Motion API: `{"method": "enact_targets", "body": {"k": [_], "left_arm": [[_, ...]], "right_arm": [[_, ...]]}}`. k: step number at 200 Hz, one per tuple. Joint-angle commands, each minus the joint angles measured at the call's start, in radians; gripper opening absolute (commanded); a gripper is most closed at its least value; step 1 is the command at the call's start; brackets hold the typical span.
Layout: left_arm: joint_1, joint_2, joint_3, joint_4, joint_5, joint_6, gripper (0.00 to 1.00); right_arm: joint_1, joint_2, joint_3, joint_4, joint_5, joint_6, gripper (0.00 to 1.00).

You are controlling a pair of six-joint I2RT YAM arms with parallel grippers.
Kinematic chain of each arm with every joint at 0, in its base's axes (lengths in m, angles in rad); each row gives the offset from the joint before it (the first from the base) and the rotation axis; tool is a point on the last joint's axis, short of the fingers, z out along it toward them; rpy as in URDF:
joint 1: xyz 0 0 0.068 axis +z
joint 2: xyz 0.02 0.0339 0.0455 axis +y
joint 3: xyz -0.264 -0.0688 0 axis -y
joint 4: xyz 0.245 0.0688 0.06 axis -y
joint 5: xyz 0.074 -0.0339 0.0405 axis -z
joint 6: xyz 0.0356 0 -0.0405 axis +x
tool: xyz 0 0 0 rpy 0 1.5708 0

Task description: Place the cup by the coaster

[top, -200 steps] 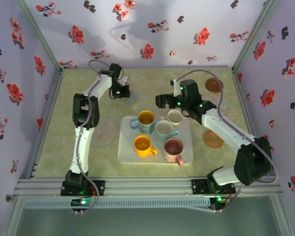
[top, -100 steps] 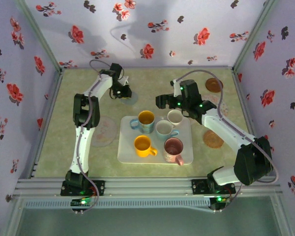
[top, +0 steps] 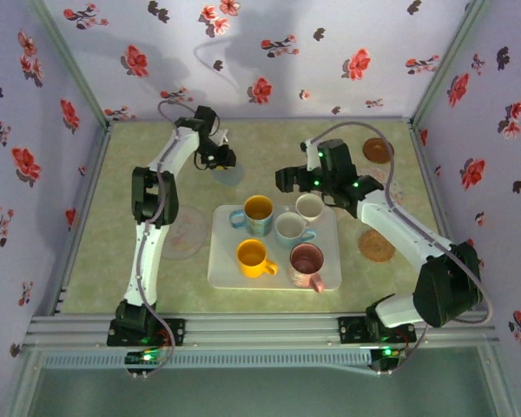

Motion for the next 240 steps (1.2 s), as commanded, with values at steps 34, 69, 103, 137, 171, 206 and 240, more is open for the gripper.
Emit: {"method": "enact_targets", "body": {"k": [34, 69, 103, 137, 171, 206, 240], "left_arm": [[0.009, -0.14, 0.078, -0.068, -0.017, -0.012, 0.55], [0.012, -0.254, 0.076, -0.144, -0.09, 0.035, 0.66], [0.018, -0.37, 0.008, -0.247, -0.175, 0.087, 0.82], [0.041, -0.527, -0.183, -0.247, -0.176, 0.082, 0.9], [0.064, -0.682, -0.373, -0.235, -0.227, 0.068, 0.99], [0.096, -0.822, -0.591, -0.223, -0.3, 0.03, 0.99], [0.149, -0.977, -0.848, -0.152, -0.326, -0.034, 0.99]], "right_arm": [[0.023, -0.077, 0.086, -0.11, 0.028, -0.039, 1.0], [0.052, -0.104, 0.116, -0.188, 0.03, -0.067, 1.0], [0.083, -0.129, 0.149, -0.283, 0.035, -0.081, 1.0], [0.118, -0.168, 0.153, -0.349, 0.04, -0.076, 1.0], [0.151, -0.19, 0.131, -0.381, 0.035, -0.085, 1.0], [0.196, -0.206, 0.094, -0.356, 0.005, -0.082, 1.0], [0.256, -0.217, 0.079, -0.316, 0.02, -0.048, 1.0]]}}
